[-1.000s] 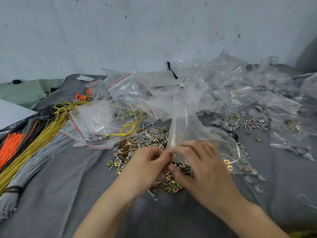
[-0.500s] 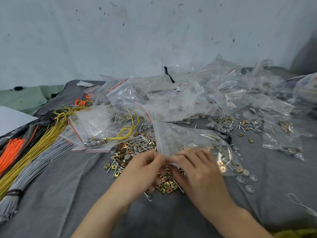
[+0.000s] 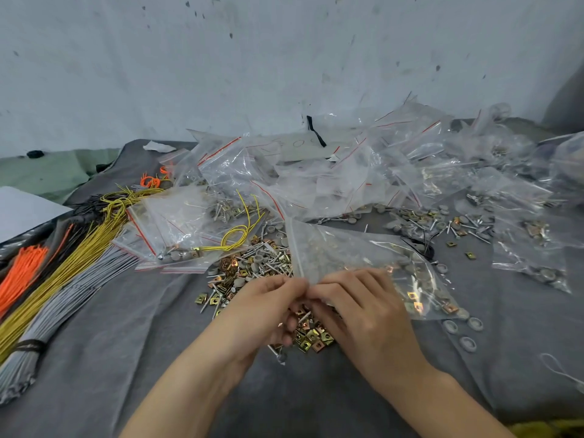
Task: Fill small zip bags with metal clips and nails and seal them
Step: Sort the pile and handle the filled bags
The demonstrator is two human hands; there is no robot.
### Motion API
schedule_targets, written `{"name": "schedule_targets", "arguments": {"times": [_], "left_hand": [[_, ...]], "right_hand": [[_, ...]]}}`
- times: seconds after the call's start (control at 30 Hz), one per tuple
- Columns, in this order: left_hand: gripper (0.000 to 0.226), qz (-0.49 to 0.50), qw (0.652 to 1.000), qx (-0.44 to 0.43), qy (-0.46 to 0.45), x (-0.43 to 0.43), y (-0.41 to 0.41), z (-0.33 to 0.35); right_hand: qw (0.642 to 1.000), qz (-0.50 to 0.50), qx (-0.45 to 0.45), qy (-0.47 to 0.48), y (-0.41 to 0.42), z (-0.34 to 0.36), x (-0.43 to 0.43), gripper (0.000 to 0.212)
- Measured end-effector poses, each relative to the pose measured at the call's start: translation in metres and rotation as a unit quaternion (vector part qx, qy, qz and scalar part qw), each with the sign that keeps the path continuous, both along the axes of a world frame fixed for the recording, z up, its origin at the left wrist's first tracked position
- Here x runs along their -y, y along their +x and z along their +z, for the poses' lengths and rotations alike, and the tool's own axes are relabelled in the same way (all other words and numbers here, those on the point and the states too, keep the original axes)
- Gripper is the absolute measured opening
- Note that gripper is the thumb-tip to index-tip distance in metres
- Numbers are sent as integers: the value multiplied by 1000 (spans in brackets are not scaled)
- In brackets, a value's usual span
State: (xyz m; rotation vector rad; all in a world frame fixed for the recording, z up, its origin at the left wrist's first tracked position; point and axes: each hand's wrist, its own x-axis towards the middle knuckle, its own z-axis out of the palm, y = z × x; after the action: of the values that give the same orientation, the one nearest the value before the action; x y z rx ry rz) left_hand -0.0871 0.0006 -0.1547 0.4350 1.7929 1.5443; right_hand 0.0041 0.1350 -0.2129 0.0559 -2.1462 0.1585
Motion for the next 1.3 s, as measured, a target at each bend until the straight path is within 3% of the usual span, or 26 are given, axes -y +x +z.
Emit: {"name": "schedule_targets", "arguments": {"times": [0.5,0.67,0.97,1.03,1.2,1.3], "left_hand": [[44,89,995,-42,12,-22,-26,-9],[32,92,995,-22,9,-29,-22,-7],[57,135,988,-67,25,-34,-28,-8],[55,147,985,-81,28,-37,-31,-9],[25,195,973,-119,37,-48,-44,-9],[29,213,968,-124,40,-56,-51,-8]], "right_hand": [[998,49,25,-16,-3,4,1,14],[999,20,34,-34,-7,5,-2,16],[988,84,58,-116,-4,12,9,23],[986,94,64,-124,-1,14,9,24],[981,125,45,-139,4,14,10,23],[981,131,36,-142,6,13,10,22]]}}
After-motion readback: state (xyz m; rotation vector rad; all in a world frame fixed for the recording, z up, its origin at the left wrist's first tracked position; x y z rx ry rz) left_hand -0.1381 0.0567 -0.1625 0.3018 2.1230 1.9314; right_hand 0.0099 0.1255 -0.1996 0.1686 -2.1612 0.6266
